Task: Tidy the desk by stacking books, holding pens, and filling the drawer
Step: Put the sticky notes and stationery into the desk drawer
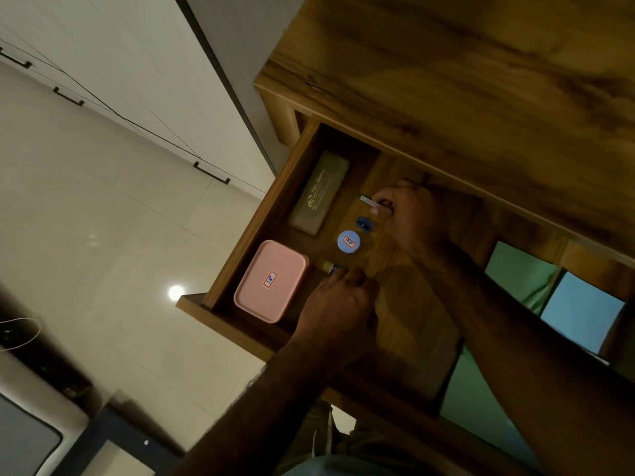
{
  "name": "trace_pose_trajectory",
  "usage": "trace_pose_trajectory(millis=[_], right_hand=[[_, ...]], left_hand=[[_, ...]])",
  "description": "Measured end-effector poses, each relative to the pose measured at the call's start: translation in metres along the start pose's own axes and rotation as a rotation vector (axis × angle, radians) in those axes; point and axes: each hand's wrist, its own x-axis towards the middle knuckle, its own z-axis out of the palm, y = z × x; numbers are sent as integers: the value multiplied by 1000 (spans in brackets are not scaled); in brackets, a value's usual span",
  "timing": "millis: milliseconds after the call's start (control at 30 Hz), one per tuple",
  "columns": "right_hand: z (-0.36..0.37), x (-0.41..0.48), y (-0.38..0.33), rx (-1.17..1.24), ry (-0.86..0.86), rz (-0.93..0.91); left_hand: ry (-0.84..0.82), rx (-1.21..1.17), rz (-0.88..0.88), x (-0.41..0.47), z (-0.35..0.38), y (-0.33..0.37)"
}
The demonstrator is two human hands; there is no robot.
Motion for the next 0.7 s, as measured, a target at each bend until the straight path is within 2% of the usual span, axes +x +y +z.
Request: trace_pose_trajectory(millis=[167,300,433,533,633,700], right_hand=[[-4,-7,-5,6,-19,-10],[-11,-42,-8,-32,24,-26],[-26,-91,-3,-102,19,15],[-39,-136,5,-108,12,57],[-51,-184,13,-135,-82,77],[-58,-214,11,-101,-129,95]], left_hand=[[15,40,28,1,-4,3],[58,99,99,-1,-7,5],[11,94,157,-7,-11,5],[-100,104,209,-16,-22,8],[-375,41,208,-29,-33,10],[-442,13,259,-36,-40,14]])
